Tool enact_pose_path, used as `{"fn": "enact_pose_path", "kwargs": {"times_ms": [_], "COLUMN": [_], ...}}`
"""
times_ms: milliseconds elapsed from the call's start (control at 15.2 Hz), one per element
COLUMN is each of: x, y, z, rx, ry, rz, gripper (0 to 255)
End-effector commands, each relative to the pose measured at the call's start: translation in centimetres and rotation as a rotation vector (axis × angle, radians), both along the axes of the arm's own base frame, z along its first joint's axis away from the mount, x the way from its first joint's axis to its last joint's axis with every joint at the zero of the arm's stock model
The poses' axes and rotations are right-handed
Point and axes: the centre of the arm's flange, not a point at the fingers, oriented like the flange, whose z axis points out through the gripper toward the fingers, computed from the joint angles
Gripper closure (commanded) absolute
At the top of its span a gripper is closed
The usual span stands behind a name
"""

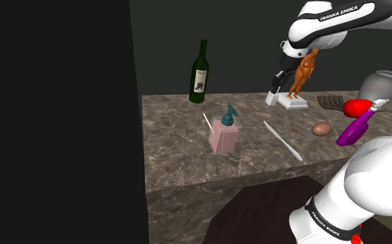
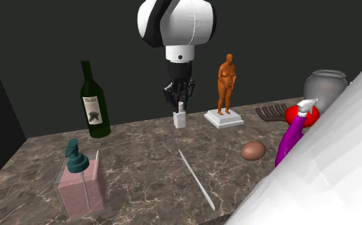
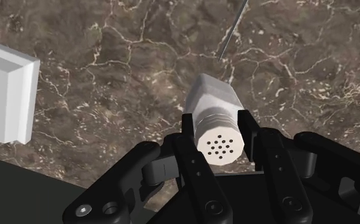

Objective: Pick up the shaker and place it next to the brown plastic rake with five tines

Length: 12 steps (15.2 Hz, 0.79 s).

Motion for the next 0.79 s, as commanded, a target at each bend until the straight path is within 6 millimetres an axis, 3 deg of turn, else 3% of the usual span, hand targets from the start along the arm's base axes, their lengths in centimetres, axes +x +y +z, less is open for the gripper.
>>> {"fn": "enact_pose_path", "kwargs": {"times_ms": [0, 726], "x": [0.1, 0.1], "y": [0.0, 0.1], "z": [1.2, 6.6], "rx": [0.0, 0.0], "ry": [0.0, 0.0], "rz": [0.0, 0.0], "gripper": [255, 255]}}
